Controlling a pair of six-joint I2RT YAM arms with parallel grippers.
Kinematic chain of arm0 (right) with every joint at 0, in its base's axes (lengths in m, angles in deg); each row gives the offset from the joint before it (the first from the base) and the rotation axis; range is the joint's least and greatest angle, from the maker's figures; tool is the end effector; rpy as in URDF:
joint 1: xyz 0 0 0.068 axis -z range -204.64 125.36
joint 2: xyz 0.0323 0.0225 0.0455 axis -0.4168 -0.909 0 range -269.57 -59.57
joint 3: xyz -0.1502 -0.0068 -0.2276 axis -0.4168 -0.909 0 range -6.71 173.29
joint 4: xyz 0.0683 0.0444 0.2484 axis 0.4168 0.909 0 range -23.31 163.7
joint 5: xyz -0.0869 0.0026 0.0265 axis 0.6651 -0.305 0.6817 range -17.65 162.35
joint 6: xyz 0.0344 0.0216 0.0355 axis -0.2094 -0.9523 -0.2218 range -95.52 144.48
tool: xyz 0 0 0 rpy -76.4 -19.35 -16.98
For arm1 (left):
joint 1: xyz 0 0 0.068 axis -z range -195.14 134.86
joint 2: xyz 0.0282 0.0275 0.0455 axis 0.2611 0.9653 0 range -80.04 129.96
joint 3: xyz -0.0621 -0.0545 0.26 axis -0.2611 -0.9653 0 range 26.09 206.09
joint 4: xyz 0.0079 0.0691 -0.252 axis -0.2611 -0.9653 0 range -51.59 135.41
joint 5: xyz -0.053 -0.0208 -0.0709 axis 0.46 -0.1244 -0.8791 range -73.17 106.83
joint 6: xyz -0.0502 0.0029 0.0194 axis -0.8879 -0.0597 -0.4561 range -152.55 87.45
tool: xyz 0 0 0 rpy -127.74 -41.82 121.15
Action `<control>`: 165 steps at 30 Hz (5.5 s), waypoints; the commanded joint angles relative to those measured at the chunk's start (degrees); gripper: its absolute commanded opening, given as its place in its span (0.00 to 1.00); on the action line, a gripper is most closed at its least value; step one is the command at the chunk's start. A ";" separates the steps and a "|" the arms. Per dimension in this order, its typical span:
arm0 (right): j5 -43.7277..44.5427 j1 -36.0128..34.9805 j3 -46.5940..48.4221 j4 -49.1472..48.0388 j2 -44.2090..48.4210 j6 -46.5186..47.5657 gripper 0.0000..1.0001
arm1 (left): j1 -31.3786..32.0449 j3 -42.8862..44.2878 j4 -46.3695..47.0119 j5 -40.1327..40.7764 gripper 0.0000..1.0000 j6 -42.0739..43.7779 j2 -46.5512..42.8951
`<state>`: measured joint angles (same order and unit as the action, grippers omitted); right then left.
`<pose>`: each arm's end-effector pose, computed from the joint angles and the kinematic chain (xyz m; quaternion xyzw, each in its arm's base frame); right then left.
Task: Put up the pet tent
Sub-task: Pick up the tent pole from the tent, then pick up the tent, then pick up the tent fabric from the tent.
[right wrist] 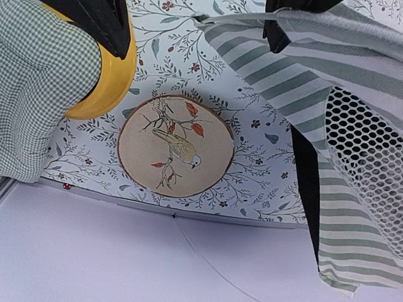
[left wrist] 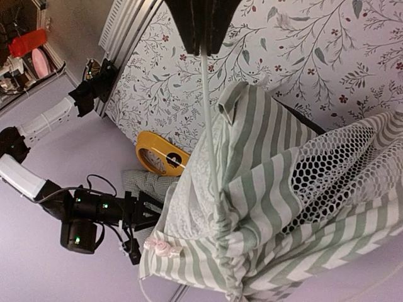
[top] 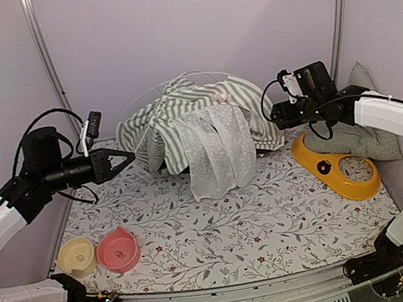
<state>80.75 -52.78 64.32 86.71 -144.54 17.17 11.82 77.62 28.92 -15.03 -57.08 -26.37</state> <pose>0.3019 0.1557 0.3147 -0.1253 0.8721 0.0811 0.4660 0.1781 -0.1117 0.3437 0.1766 0.7775 -0.4444 0.4085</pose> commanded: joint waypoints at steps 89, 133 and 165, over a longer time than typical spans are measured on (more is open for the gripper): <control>11.60 -11.93 41.57 19.09 -21.32 4.94 0.00 | 5.88 24.94 -0.96 24.27 0.59 13.69 2.02; -9.24 -4.20 37.42 20.66 -14.41 -0.16 0.00 | 7.15 17.48 48.18 9.32 0.58 31.63 38.83; -13.51 11.70 12.64 10.71 -5.92 -0.50 0.43 | 7.58 -9.87 45.48 10.59 0.00 21.01 6.10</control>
<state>53.89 -43.75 80.10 96.58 -152.87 16.28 20.57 64.24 73.05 -3.51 -35.79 -19.90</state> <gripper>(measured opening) 0.274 0.026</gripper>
